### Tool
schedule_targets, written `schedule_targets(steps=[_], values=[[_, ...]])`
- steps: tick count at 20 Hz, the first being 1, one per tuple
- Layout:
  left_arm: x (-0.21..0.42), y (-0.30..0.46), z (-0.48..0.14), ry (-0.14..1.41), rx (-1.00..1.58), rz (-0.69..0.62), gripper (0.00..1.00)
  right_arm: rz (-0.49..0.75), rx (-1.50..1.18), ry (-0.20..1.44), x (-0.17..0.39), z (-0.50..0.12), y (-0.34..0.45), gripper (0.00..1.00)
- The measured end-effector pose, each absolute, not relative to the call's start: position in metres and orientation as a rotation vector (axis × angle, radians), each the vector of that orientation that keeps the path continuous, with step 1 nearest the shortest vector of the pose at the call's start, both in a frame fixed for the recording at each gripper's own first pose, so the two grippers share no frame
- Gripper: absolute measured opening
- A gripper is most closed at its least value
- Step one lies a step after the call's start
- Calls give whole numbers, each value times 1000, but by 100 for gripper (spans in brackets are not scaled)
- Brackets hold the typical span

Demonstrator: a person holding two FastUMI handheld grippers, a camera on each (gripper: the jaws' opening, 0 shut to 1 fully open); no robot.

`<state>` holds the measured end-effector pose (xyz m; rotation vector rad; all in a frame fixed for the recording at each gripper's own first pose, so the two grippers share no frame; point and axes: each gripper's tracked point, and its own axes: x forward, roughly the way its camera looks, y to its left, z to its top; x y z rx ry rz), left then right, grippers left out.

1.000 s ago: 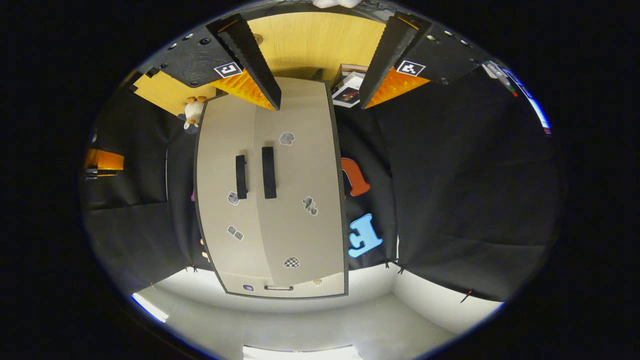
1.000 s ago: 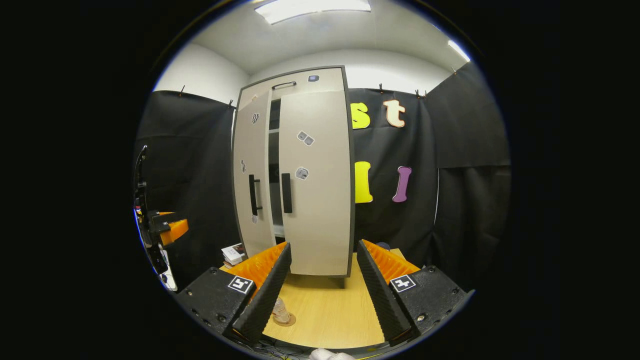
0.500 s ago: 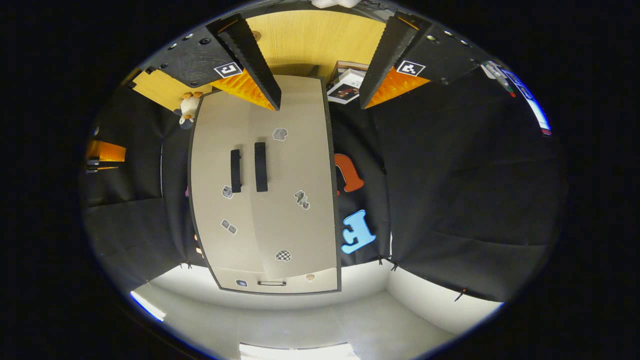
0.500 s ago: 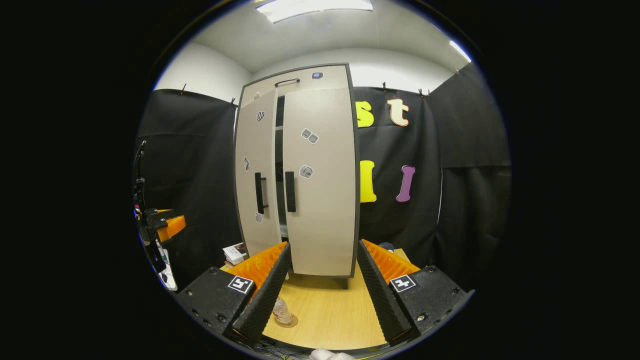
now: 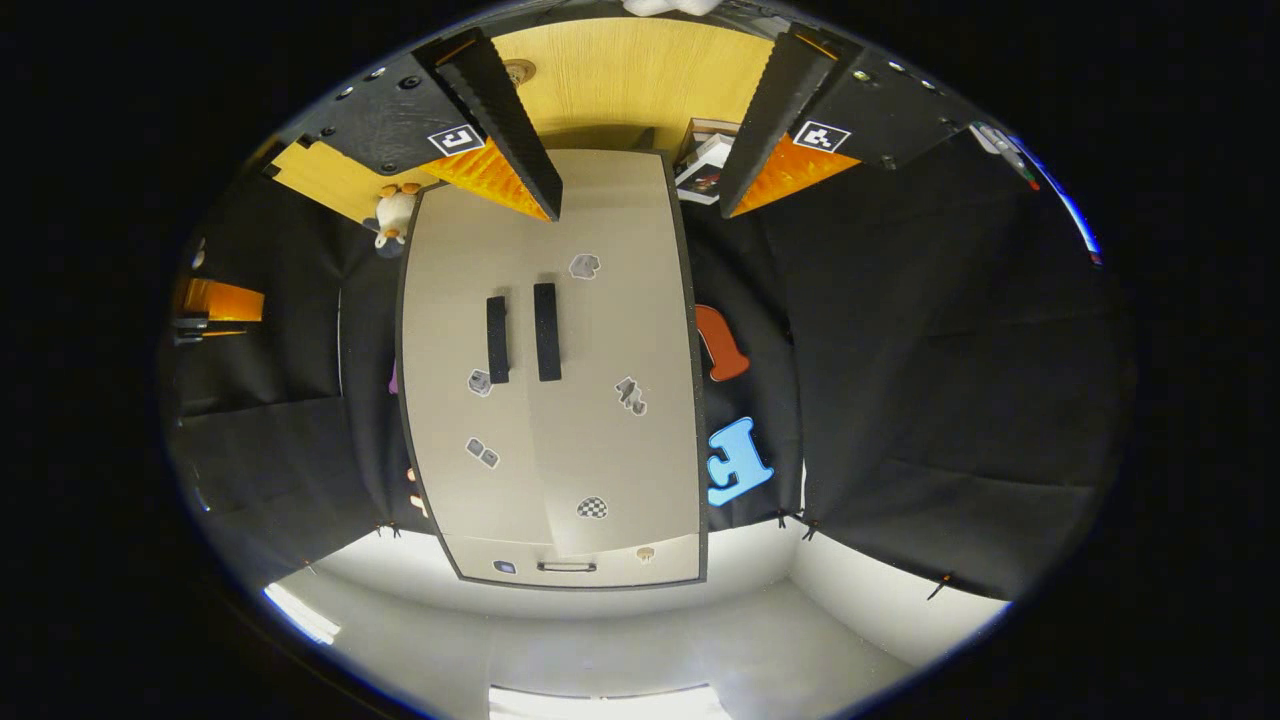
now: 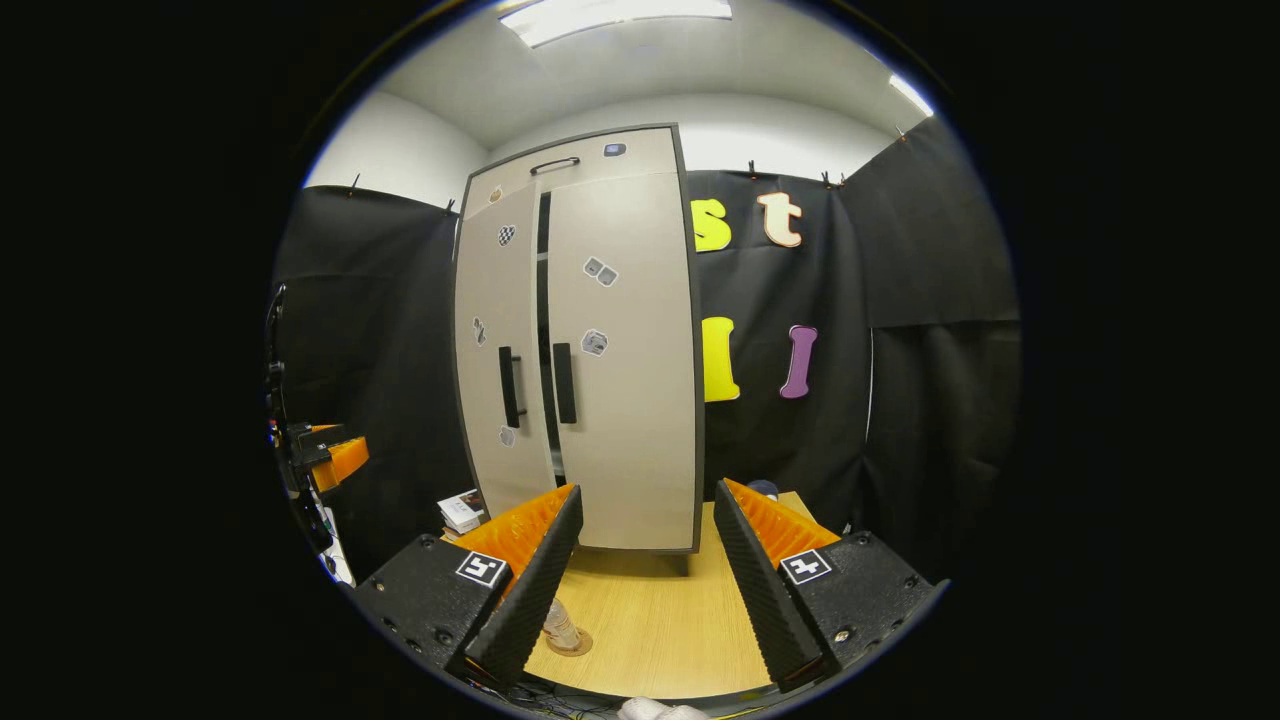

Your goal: Grasp the bottle in the cabinet with the left hand and place it on the coaster, then close the right door with the right hand and the left door with the left hand.

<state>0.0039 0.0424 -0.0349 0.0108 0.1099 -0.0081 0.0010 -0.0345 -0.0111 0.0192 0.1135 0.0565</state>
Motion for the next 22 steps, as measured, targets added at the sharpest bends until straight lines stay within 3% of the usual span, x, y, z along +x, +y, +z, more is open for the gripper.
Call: schedule_targets(steps=[22], values=[[-3,32,-39,124,3,-42,96,57,1,129,-4,-16,-22,82]])
